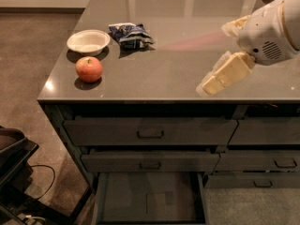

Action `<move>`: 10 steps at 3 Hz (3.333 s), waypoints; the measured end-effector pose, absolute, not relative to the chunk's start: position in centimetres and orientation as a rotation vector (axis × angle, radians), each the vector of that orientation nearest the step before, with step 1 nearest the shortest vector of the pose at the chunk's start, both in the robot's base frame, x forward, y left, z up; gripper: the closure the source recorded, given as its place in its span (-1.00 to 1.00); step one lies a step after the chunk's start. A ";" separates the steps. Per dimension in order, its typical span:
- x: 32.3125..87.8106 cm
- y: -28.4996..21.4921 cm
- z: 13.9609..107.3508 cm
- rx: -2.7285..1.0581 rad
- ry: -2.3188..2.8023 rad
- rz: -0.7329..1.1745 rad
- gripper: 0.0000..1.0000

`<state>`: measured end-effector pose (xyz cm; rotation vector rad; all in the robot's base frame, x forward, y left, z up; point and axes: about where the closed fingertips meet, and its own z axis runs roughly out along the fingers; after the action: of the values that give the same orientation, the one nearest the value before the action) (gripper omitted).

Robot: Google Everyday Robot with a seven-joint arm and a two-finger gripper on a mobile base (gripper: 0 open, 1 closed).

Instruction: Place apple into bottom drawer

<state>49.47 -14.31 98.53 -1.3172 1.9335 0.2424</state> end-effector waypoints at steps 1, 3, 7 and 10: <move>49.2 -14.5 98.5 -1.266 1.929 0.243 -1.00; 51.1 -6.0 95.8 -1.094 1.788 0.491 -1.00; 55.5 1.7 94.3 -1.153 1.611 0.559 -1.00; 59.6 6.5 92.1 -1.280 1.526 0.579 -1.00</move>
Offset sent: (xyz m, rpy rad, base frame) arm 0.0211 0.0839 -0.0433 0.4179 -0.0213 -0.0549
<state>59.55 6.46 92.08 -1.2797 1.5259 0.5794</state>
